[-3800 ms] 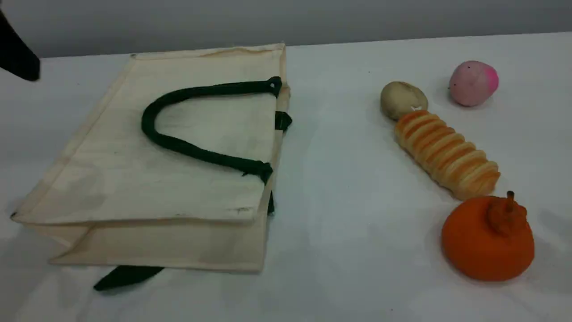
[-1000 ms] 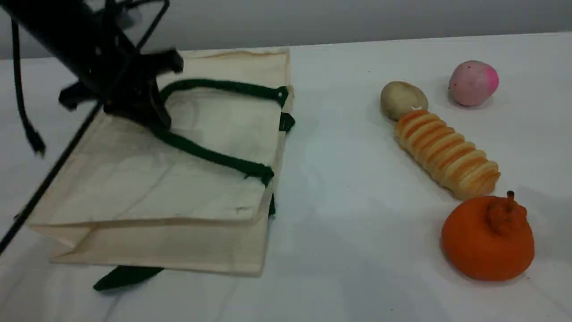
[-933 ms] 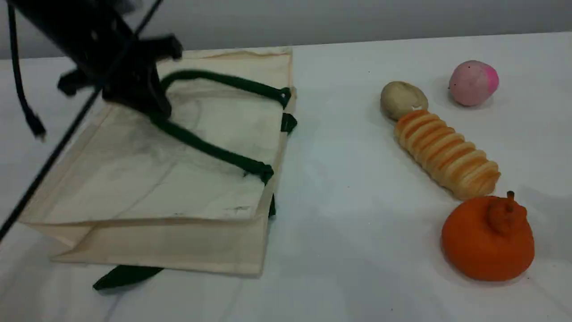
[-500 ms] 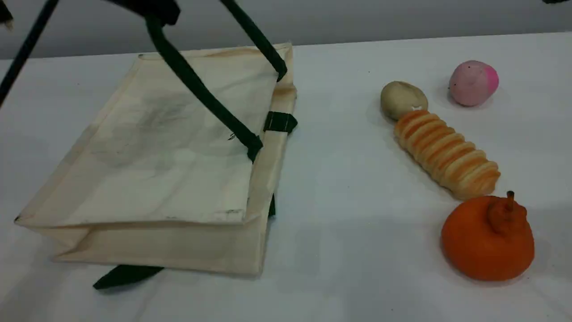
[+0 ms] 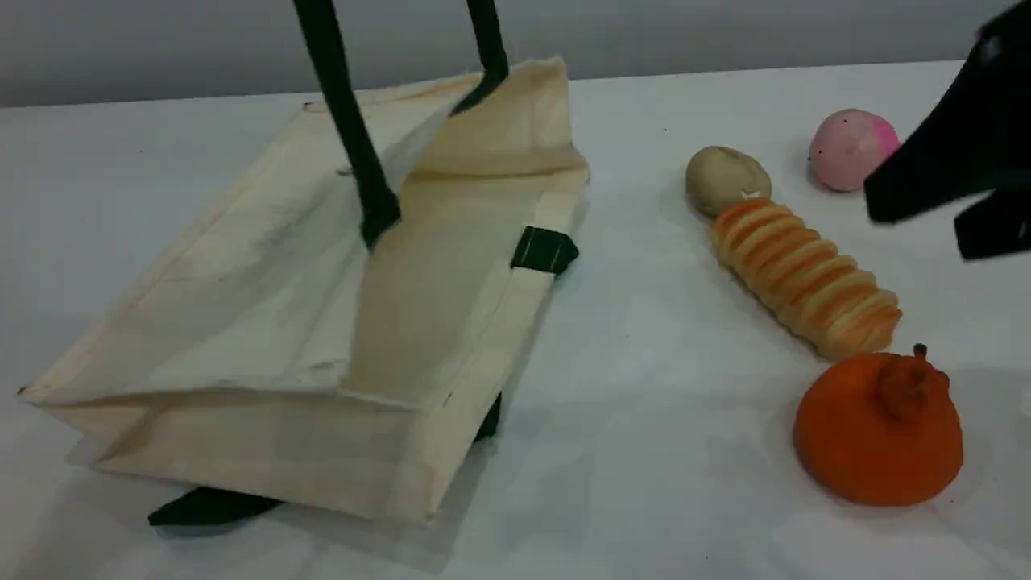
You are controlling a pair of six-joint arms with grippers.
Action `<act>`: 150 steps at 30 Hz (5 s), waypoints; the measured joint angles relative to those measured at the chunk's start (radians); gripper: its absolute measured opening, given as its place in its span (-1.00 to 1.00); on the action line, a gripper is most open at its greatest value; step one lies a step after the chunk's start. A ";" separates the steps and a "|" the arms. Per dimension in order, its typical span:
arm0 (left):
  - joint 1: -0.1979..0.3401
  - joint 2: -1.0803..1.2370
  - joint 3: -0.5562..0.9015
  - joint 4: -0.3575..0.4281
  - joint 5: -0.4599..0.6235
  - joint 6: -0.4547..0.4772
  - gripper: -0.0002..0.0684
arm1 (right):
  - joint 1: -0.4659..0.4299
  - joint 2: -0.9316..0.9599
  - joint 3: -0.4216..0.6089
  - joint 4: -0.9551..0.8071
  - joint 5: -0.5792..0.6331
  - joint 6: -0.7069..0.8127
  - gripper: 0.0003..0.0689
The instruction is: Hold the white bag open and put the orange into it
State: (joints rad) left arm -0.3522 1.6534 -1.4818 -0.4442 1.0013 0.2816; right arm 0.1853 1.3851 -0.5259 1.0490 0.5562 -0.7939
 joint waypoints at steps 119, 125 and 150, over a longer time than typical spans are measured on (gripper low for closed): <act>-0.029 -0.112 -0.019 -0.108 0.093 0.109 -0.80 | 0.040 0.239 -0.058 0.587 0.284 -0.487 -0.85; -0.033 -0.112 -0.019 -0.137 0.094 0.107 -0.80 | 0.170 0.241 -0.144 0.640 0.247 -0.488 -0.85; -0.053 -0.113 -0.019 -0.131 0.091 0.112 -0.80 | 0.407 0.513 -0.322 0.695 0.195 -0.578 -0.85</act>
State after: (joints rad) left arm -0.4049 1.5408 -1.5004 -0.5755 1.0919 0.3931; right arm 0.5924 1.8985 -0.8475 1.7445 0.7509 -1.3722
